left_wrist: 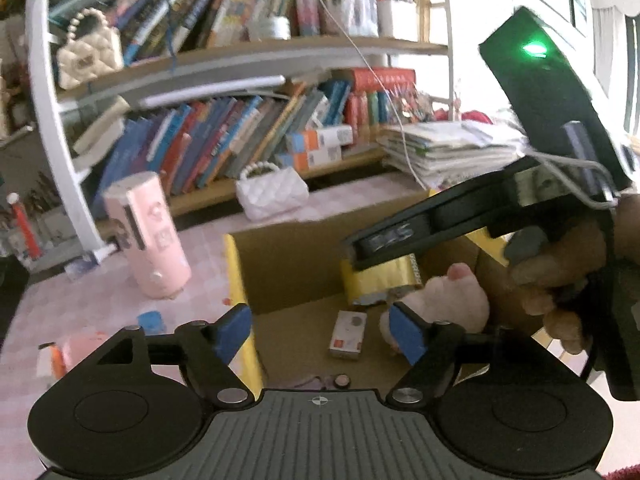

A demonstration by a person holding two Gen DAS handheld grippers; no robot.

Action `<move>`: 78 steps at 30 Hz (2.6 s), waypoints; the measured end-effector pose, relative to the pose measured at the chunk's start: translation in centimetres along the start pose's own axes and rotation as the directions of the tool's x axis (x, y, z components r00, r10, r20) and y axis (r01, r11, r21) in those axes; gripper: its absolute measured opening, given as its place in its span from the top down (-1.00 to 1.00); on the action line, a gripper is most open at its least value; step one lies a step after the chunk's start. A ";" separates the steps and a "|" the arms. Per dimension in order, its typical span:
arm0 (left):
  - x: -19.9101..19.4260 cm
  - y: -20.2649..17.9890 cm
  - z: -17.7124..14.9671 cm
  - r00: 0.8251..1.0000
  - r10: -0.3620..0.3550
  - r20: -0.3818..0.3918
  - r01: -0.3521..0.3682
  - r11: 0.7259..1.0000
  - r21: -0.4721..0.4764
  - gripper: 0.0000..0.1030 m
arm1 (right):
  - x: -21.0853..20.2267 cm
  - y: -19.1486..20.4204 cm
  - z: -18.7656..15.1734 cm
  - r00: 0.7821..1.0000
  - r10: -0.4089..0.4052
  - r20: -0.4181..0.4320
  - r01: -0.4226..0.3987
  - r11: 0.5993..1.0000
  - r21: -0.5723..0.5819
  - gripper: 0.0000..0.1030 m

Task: Organize objects
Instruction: 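Lower the tape roll into the box and open the right tool, then withdraw both open tools from the yellow box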

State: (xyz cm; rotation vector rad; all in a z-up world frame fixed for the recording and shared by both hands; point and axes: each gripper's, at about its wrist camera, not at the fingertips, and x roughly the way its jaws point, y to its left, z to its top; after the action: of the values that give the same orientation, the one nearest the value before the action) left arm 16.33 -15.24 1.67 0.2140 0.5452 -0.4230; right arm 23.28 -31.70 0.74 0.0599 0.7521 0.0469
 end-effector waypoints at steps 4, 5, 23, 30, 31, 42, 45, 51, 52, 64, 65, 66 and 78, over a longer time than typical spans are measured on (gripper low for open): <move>-1.8 1.1 -0.4 0.999 0.024 0.025 -0.024 0.999 -0.029 -0.56 | -3.0 0.2 -0.4 0.995 -0.041 0.094 0.037 0.998 0.041 -0.69; -2.2 1.4 -0.6 0.999 0.029 0.028 -0.028 0.999 -0.036 -0.56 | -3.8 0.3 -0.6 0.992 -0.053 0.117 0.048 0.998 0.050 -0.69; -8.3 5.5 -6.7 0.999 0.034 -0.026 -0.036 0.996 -0.082 -0.62 | -12.4 3.9 -10.0 0.938 -0.318 0.137 0.278 0.928 0.250 -0.70; -10.7 7.0 -9.6 0.995 0.044 -0.086 -0.051 0.995 -0.085 -0.70 | -12.5 8.3 -14.6 0.955 -0.293 0.042 0.276 0.931 0.238 -0.70; -11.0 7.3 -9.9 0.995 0.047 -0.090 -0.055 0.995 -0.088 -0.70 | -12.5 8.8 -15.1 0.959 -0.282 0.031 0.268 0.935 0.232 -0.70; -13.9 9.1 -12.4 0.990 0.076 -0.119 -0.089 0.990 -0.107 -0.75 | -13.3 13.7 -17.6 0.982 -0.190 -0.012 0.189 0.965 0.183 -0.76; -14.7 9.4 -12.8 0.989 0.083 -0.122 -0.096 0.989 -0.110 -0.76 | -13.5 14.5 -17.9 0.985 -0.171 -0.011 0.170 0.970 0.172 -0.76; -16.1 10.2 -14.0 0.985 0.107 -0.137 -0.125 0.983 -0.131 -0.76 | -13.7 16.1 -18.5 0.990 -0.137 -0.018 0.138 0.979 0.149 -0.77; -16.3 10.3 -14.2 0.984 0.112 -0.139 -0.131 0.982 -0.136 -0.76 | -13.7 16.4 -18.6 0.991 -0.131 -0.019 0.133 0.981 0.143 -0.77; -18.6 11.9 -15.6 0.975 0.166 -0.146 -0.190 0.966 -0.173 -0.76 | -14.0 19.6 -19.4 0.997 -0.070 -0.022 0.072 0.995 0.071 -0.77; -18.7 12.0 -15.6 0.975 0.169 -0.144 -0.193 0.966 -0.174 -0.76 | -14.1 19.8 -19.4 0.998 -0.067 -0.019 0.068 0.995 0.067 -0.78; -18.8 12.0 -15.6 0.975 0.172 -0.142 -0.196 0.965 -0.174 -0.76 | -14.2 20.0 -19.4 0.998 -0.065 -0.016 0.066 0.996 0.062 -0.78; -19.6 13.1 -15.7 0.974 0.192 -0.125 -0.212 0.960 -0.182 -0.77 | -14.5 21.5 -19.1 0.999 -0.045 0.005 0.045 0.998 0.037 -0.81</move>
State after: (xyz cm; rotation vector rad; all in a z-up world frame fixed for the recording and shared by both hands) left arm -0.16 7.79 0.28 0.1031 0.6581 -0.1579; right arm -0.81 -10.50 -1.74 0.0782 0.7486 -0.0104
